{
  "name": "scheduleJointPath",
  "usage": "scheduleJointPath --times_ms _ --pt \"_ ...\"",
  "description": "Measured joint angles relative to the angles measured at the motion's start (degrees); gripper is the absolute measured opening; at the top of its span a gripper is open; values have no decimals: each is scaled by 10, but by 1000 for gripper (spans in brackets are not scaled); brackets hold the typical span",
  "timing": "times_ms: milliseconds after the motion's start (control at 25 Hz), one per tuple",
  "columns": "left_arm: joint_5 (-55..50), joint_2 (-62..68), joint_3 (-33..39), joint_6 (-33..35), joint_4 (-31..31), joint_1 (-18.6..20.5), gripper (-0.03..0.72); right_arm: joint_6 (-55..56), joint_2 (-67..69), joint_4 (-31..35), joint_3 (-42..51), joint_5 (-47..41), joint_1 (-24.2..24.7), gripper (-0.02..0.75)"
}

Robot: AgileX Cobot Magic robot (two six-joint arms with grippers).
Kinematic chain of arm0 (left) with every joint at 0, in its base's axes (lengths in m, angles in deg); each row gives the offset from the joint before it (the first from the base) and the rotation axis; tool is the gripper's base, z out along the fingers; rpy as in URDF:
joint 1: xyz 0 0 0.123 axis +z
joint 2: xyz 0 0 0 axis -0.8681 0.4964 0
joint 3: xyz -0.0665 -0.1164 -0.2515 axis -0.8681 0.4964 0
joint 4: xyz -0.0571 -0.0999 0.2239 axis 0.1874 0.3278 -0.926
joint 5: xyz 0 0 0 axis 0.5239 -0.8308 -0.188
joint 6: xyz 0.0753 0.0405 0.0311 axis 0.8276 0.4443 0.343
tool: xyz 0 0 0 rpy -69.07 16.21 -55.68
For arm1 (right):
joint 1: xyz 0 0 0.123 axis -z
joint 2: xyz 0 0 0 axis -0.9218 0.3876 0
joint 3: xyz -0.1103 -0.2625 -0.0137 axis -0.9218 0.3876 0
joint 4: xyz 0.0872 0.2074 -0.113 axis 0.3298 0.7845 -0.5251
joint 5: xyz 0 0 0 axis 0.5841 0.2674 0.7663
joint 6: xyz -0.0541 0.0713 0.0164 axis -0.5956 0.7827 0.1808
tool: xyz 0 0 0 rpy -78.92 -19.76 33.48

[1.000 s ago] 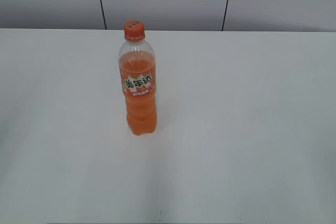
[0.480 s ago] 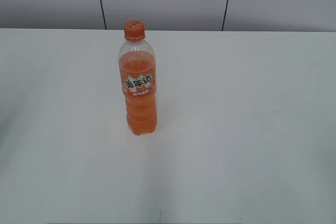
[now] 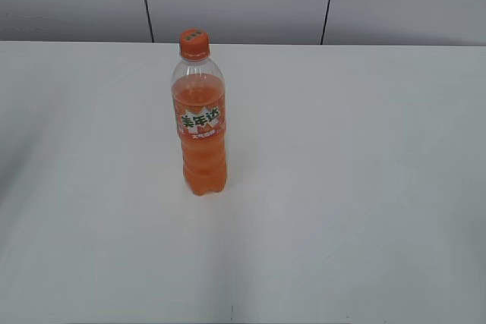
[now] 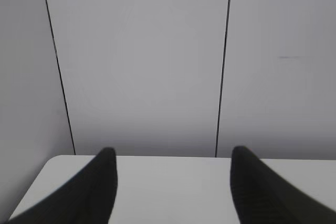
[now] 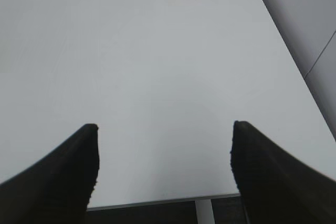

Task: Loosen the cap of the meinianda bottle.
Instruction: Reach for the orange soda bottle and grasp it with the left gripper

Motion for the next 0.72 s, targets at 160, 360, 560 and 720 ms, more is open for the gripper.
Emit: scheduleJointPath --times_ms 160,360,560,720 --pt "38 40 0 0 0 0 426 0 0 -4 0 0 0 585" --pt "50 87 0 0 -4 0 426 0 0 0 0 0 0 585" --pt "70 113 0 0 -40 0 426 0 0 0 0 0 0 585" --pt "105 136 2 -1 -51 0 426 0 0 0 0 0 0 585"
